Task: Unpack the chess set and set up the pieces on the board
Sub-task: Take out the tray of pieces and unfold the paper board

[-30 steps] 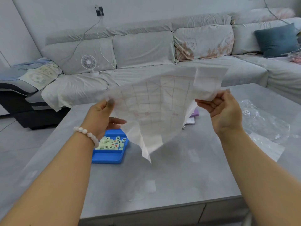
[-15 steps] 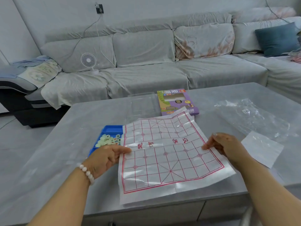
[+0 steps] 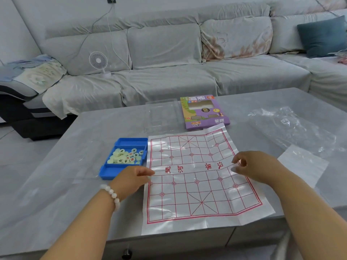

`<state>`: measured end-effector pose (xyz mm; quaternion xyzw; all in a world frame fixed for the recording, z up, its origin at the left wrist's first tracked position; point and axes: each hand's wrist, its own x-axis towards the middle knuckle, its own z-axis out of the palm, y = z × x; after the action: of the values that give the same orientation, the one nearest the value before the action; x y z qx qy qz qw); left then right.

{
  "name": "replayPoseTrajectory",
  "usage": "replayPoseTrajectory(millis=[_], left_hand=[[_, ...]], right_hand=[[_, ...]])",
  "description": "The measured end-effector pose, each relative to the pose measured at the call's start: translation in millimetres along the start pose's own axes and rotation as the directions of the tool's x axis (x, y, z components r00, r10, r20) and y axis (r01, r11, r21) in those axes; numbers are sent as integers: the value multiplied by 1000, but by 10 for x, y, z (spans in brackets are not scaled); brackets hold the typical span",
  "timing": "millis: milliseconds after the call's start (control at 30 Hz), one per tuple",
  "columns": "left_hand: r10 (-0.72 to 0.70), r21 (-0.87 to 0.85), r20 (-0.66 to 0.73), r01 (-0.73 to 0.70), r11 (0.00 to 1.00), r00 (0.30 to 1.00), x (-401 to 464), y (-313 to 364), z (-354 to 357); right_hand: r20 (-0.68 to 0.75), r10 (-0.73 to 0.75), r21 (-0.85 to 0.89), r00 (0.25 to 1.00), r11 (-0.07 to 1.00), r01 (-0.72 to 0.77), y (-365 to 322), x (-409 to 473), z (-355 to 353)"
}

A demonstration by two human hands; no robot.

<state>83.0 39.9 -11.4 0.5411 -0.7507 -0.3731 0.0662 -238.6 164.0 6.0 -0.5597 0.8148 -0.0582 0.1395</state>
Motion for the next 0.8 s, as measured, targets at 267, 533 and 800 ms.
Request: replayPoseTrajectory(millis=[267,533,800], left_hand=[[308,442,-183,-202,874,933,21,270,360],[260,638,97,-260,725,961,44,167,942],[220,677,109,-235,697,969,-53,138,950]], right_hand=[[36,-93,-149,995,984,98,-348,81,96],[125,0,-78,992,997,9,-205,108,372],[-90,7,-190,996,981,-25,-335,235,504]])
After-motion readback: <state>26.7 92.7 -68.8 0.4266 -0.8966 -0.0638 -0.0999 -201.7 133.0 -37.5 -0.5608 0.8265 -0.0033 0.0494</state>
